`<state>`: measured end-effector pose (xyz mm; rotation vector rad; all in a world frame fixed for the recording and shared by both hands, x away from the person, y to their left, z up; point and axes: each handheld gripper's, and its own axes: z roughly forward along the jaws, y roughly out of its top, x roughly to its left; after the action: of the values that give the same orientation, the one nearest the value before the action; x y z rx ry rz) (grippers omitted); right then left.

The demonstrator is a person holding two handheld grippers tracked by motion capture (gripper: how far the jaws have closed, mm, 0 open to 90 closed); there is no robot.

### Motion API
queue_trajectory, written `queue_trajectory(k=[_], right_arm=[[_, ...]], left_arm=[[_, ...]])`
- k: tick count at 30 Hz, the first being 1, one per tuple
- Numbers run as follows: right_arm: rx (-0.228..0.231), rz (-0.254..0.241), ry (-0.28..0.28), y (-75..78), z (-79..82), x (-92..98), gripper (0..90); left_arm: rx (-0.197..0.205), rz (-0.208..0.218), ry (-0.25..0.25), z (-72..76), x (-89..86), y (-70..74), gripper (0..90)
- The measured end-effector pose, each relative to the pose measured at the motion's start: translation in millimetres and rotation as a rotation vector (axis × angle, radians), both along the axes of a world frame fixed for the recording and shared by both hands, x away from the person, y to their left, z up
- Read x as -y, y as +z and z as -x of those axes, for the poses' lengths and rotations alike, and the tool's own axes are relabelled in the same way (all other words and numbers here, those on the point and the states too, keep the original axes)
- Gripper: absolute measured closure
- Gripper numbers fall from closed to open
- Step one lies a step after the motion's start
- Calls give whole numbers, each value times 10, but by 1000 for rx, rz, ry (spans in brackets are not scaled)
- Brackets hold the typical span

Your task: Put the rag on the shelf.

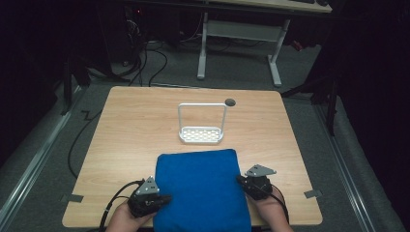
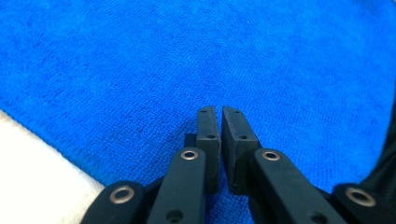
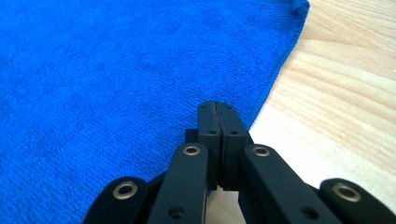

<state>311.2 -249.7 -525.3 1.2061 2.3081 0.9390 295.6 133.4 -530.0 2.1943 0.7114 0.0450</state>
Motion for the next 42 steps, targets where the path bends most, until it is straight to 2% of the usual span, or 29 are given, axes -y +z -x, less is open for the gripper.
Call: queue_trajectory(k=[3, 6, 7, 8, 9, 12, 15, 17, 19, 21, 25, 27, 29, 32, 37, 42], right_arm=[[-2, -17, 12, 28, 87, 18, 852], [43, -110, 7, 115, 167, 120, 813], [51, -128, -1, 133, 171, 145, 795], [66, -149, -15, 147, 160, 179, 763], [70, -159, -25, 146, 151, 194, 745], [45, -168, -35, 77, 95, 228, 718], [32, -171, -35, 42, 71, 227, 691], [38, -174, -32, 45, 75, 218, 681], [53, -171, -25, 52, 76, 213, 671], [66, -163, -26, 61, 79, 203, 664], [73, -153, -28, 49, 65, 195, 687], [78, -157, -29, 52, 56, 195, 681], [98, -151, -30, 58, 40, 186, 654], [98, -162, -42, 66, 10, 155, 618], [99, -150, -49, 56, -67, 100, 570], [123, -134, -82, 81, -242, 52, 553]], left_arm=[[-38, 28, -2, -25, -48, 1, 838], [-26, 67, 55, -97, -150, 22, 816], [-18, 90, 103, -159, -211, 24, 797], [-9, 92, 137, -200, -245, 22, 763], [5, 94, 192, -277, -291, 13, 744], [23, 106, 301, -449, -364, 11, 672], [50, 105, 381, -585, -376, 8, 628], [60, 81, 410, -668, -356, -4, 601], [67, 88, 437, -762, -325, -13, 583], [67, 83, 458, -869, -269, -25, 568], [64, 74, 462, -993, -166, -33, 559], [67, 67, 464, -1036, -120, -41, 576], [50, 45, 480, -1063, -99, -60, 644], [57, 37, 467, -1053, -83, -60, 707], [74, 8, 438, -1035, -49, -58, 824], [64, 15, 433, -1038, -50, -61, 865]])
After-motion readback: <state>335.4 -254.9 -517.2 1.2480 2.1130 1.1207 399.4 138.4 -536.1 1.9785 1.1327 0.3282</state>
